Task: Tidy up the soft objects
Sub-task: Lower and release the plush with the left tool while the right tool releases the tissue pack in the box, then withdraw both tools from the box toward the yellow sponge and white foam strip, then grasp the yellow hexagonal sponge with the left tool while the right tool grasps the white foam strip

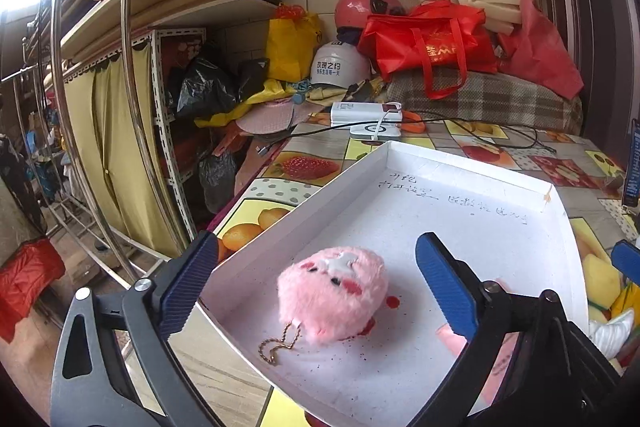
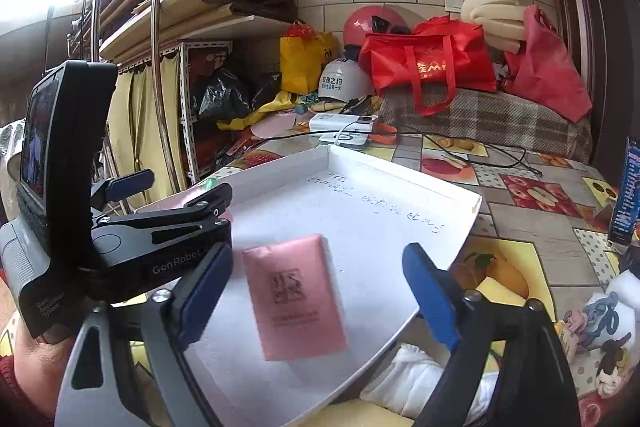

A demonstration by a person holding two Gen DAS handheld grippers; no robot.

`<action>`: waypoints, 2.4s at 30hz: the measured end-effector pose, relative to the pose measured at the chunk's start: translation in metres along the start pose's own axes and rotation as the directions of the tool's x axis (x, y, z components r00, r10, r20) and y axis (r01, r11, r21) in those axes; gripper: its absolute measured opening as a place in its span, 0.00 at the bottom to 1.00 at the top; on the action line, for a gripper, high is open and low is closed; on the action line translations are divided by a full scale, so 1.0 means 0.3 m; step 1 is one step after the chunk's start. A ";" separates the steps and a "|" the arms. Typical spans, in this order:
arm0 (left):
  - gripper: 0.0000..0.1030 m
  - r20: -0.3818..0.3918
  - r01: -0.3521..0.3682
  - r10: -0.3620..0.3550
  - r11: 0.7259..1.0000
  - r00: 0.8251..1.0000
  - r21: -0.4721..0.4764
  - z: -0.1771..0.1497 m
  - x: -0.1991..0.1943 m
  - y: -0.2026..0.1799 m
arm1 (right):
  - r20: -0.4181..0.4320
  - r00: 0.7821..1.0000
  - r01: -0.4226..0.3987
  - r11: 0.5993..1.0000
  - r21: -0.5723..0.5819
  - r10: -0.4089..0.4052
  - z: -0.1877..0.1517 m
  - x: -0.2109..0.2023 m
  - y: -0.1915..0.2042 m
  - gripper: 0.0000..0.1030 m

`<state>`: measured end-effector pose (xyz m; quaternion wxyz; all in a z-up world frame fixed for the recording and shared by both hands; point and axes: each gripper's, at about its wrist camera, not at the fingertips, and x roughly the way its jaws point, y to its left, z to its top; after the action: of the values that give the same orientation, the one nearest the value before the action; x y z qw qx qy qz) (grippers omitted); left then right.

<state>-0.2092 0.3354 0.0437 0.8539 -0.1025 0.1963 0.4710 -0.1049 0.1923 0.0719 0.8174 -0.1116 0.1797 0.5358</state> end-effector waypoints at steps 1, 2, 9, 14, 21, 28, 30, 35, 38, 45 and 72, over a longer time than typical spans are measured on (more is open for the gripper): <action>1.00 -0.003 0.004 -0.004 1.000 1.000 -0.014 0.000 0.001 0.009 | 0.006 1.000 -0.003 1.000 0.003 0.003 0.001 -0.005 -0.001 1.00; 1.00 -0.005 0.001 -0.001 1.000 1.000 -0.023 0.001 0.002 0.014 | 0.010 1.000 -0.004 1.000 0.002 0.004 0.000 -0.007 -0.001 1.00; 1.00 0.021 -0.009 0.009 0.999 1.000 -0.033 0.002 -0.015 0.021 | 0.061 0.998 0.004 1.000 -0.007 -0.004 0.005 -0.030 0.005 1.00; 1.00 0.048 0.018 -0.015 0.997 0.999 -0.080 -0.002 -0.035 0.055 | 0.085 0.996 -0.002 1.000 -0.019 0.004 -0.003 -0.066 0.001 1.00; 1.00 -0.008 0.186 -0.189 0.976 0.982 -0.113 -0.034 -0.066 0.056 | 0.087 0.996 0.002 0.999 -0.042 0.002 -0.049 -0.167 -0.095 1.00; 1.00 -0.002 0.345 -0.347 0.934 0.938 0.095 -0.078 -0.206 -0.104 | 0.048 0.992 0.110 0.992 0.055 -0.113 -0.096 -0.257 -0.343 1.00; 1.00 -0.012 0.413 -0.419 0.890 0.908 0.196 -0.106 -0.267 -0.174 | 0.055 0.985 0.158 0.984 0.084 -0.163 -0.110 -0.293 -0.425 1.00; 1.00 -0.090 0.561 -0.576 0.730 0.812 0.391 -0.174 -0.404 -0.326 | 0.053 0.957 0.273 0.948 0.165 -0.285 -0.141 -0.376 -0.634 1.00; 1.00 -0.178 0.598 -0.588 0.669 0.789 0.442 -0.197 -0.408 -0.407 | 0.041 0.936 0.333 0.916 0.222 -0.350 -0.158 -0.414 -0.741 1.00; 1.00 -0.415 0.726 -0.596 0.587 0.687 0.358 -0.250 -0.341 -0.535 | 0.031 0.910 0.383 0.865 0.324 -0.414 -0.183 -0.475 -0.883 1.00; 1.00 -0.429 0.758 -0.629 0.589 0.648 0.279 -0.247 -0.397 -0.589 | -0.355 0.917 0.251 0.954 0.165 -0.180 -0.152 -0.106 -0.969 0.87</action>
<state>-0.1348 0.1231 0.0267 0.9315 -0.0448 0.3604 0.0191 0.1419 0.0320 0.0405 0.8360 -0.1349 0.3579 0.3935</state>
